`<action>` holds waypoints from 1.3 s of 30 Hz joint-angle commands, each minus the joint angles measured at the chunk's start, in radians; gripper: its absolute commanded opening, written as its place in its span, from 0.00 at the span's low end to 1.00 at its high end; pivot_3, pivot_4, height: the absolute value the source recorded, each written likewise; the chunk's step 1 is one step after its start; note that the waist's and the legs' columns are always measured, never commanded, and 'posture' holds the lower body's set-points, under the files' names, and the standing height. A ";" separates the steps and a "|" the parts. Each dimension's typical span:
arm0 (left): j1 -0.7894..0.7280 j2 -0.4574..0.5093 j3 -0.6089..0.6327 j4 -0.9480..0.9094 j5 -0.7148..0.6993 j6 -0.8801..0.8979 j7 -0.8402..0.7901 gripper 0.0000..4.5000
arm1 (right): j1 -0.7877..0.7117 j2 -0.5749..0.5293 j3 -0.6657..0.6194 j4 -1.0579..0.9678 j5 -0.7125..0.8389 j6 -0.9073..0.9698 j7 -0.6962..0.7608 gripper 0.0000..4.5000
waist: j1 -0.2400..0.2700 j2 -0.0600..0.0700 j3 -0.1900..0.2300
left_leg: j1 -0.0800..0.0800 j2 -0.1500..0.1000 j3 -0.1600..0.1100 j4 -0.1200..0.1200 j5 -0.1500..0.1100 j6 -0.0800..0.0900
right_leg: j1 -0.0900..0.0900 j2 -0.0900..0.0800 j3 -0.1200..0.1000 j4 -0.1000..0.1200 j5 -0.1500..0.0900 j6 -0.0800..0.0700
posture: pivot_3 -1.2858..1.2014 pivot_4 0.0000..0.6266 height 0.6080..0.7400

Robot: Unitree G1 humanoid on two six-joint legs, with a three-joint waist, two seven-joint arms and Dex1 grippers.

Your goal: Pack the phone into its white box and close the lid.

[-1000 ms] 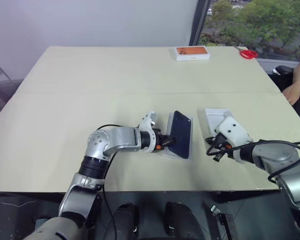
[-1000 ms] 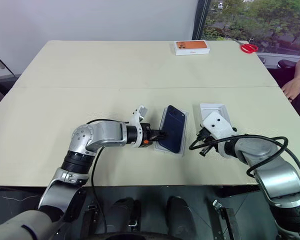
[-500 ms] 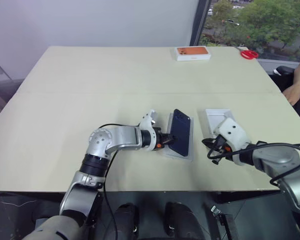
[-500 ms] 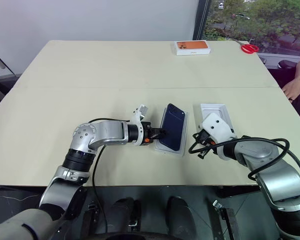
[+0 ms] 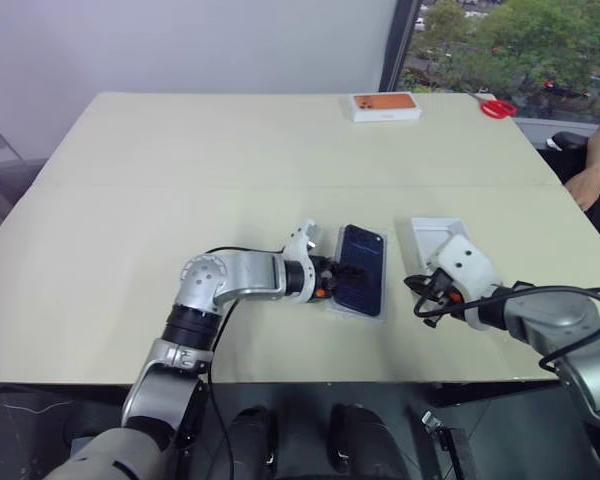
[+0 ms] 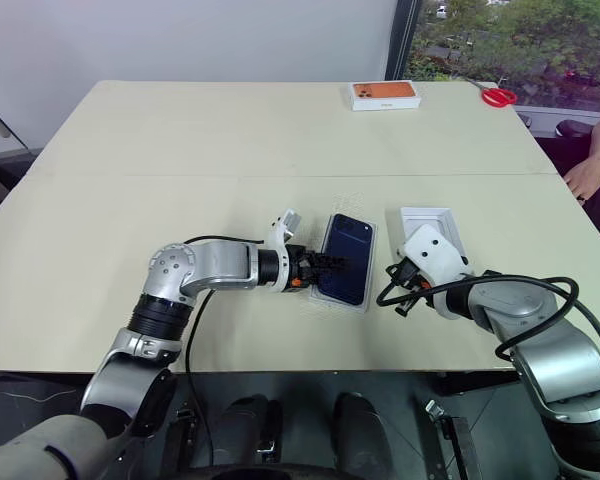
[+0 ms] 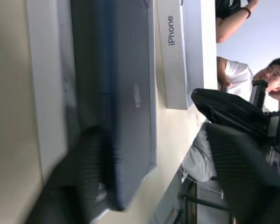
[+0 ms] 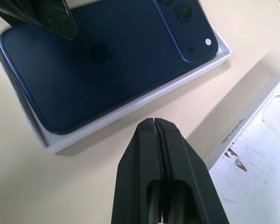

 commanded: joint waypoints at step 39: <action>-0.035 0.385 -0.526 -0.256 1.459 -0.605 -1.383 0.01 | -0.210 0.095 0.205 0.115 -0.042 0.165 -0.193 0.00 | -0.003 0.001 0.001 | -0.001 0.002 0.003 0.000 -0.003 0.005 | -0.001 0.001 0.000 -0.003 0.000 0.000 | 0.52 0.24 1.00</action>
